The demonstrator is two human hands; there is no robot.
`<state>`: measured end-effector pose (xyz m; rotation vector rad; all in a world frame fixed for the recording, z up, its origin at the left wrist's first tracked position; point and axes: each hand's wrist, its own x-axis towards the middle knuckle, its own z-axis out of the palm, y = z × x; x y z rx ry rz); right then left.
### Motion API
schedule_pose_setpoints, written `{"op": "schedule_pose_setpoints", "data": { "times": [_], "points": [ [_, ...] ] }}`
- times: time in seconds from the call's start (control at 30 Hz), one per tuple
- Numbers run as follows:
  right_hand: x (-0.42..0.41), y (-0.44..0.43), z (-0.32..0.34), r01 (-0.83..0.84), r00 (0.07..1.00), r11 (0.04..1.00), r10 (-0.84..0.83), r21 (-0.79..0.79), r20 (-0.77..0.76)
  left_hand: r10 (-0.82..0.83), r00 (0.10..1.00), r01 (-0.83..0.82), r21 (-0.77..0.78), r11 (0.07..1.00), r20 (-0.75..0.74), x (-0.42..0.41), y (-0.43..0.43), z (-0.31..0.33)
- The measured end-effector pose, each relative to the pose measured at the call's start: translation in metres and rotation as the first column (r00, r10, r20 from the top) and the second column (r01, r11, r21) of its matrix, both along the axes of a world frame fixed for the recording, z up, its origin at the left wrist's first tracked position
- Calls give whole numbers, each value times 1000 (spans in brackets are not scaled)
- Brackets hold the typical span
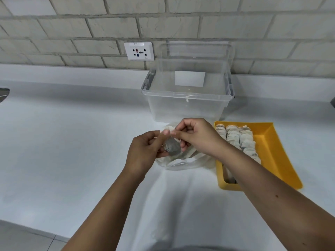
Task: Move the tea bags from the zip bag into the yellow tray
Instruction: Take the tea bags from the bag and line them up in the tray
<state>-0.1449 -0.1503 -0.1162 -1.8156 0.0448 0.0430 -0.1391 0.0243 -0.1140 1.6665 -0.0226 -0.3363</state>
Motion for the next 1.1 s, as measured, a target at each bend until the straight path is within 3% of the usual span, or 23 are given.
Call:
{"op": "schedule_pose_setpoints", "data": {
  "times": [0.07,0.13,0.17,0.2,0.27,0.33,0.5,0.57,0.63,0.7,0.77,0.83,1.0,1.1],
  "points": [
    [2,-1,-4,31,1000,1000,-31,1,-5,13,999,-16,78,997,34,2,2,-7],
    [4,-9,-11,29,1000,976,-28,-216,6,42,997,-52,158,986,67,4,6,-15],
    [5,-14,-15,-22,999,896,32,-443,14,54,995,-69,191,979,79,4,8,-19],
    [6,-18,-20,-103,992,745,122,-659,-17,61,994,-80,217,973,90,5,10,-21],
    [6,-21,-29,-222,968,460,212,-860,-137,65,992,-89,245,965,104,6,13,-26],
    [5,-20,-36,-248,955,344,242,-906,-169,70,992,-93,245,965,102,7,15,-28],
    [9,-10,-41,-184,961,260,252,-948,-117,105,993,-113,178,978,55,10,19,-28],
    [8,-10,-42,-135,967,321,248,-937,-54,114,992,-122,173,977,52,10,21,-27],
    [8,-12,-36,-74,985,540,172,-838,24,125,990,-134,180,974,58,11,22,-28],
    [6,-15,-26,-43,998,815,66,-578,17,123,990,-134,190,973,66,11,21,-28],
    [1,-13,-13,-73,994,974,53,-216,-96,110,992,-120,186,975,62,10,18,-27],
    [-2,-5,-7,-108,976,994,105,-3,-190,100,995,-102,145,984,21,8,15,-25],
    [0,6,-12,-7,982,993,28,114,-186,70,990,-72,-16,997,-124,3,8,-17],
    [3,9,-15,30,981,983,7,183,-196,56,992,-58,-18,998,-111,2,10,-15]
  ]
}}
